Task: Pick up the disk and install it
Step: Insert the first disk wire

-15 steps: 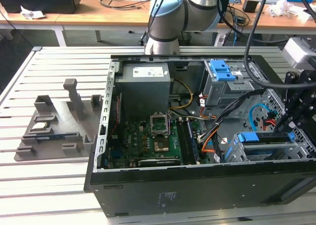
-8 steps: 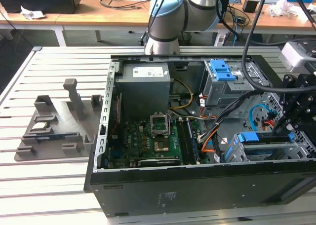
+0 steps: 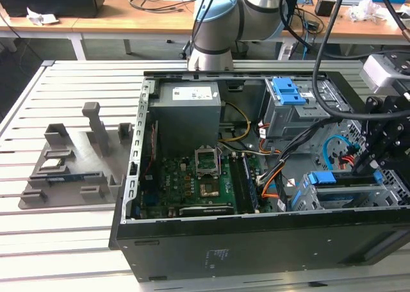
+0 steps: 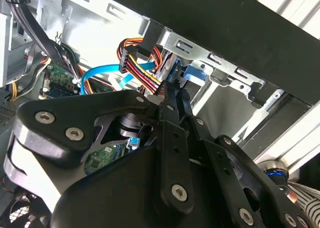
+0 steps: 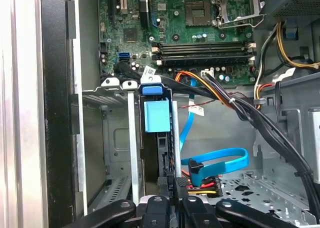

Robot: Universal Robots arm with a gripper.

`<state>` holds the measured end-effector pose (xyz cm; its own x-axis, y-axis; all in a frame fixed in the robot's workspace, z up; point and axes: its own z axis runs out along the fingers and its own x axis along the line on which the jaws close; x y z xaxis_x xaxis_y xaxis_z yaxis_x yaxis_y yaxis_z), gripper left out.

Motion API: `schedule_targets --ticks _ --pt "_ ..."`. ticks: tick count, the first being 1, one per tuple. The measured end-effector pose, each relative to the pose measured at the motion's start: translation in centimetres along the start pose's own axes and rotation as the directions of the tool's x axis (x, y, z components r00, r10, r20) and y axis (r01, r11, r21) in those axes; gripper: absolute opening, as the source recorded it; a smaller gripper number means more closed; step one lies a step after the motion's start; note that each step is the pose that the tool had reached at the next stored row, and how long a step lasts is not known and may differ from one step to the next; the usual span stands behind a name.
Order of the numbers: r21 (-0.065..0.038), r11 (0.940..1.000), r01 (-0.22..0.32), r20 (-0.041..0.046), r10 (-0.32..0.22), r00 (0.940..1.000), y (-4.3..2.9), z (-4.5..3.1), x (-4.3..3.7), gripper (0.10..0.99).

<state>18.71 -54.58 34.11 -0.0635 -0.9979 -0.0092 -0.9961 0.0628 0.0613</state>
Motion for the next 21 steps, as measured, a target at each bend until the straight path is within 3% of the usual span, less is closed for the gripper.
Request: schedule_targets --ticks 10,13,15,21 --pt "0.000 1.0000 0.000 -0.0003 0.000 1.0000 -0.03 0.40 0.07 0.169" --pt "0.000 1.0000 0.000 -0.0006 0.000 1.0000 -0.03 0.40 0.07 0.306" --pt "0.000 1.0000 0.000 -0.0008 0.000 1.0000 -0.03 0.35 0.07 0.306" --pt "0.000 1.0000 0.000 -0.0007 0.000 1.0000 0.10 -1.35 -0.26 0.290"
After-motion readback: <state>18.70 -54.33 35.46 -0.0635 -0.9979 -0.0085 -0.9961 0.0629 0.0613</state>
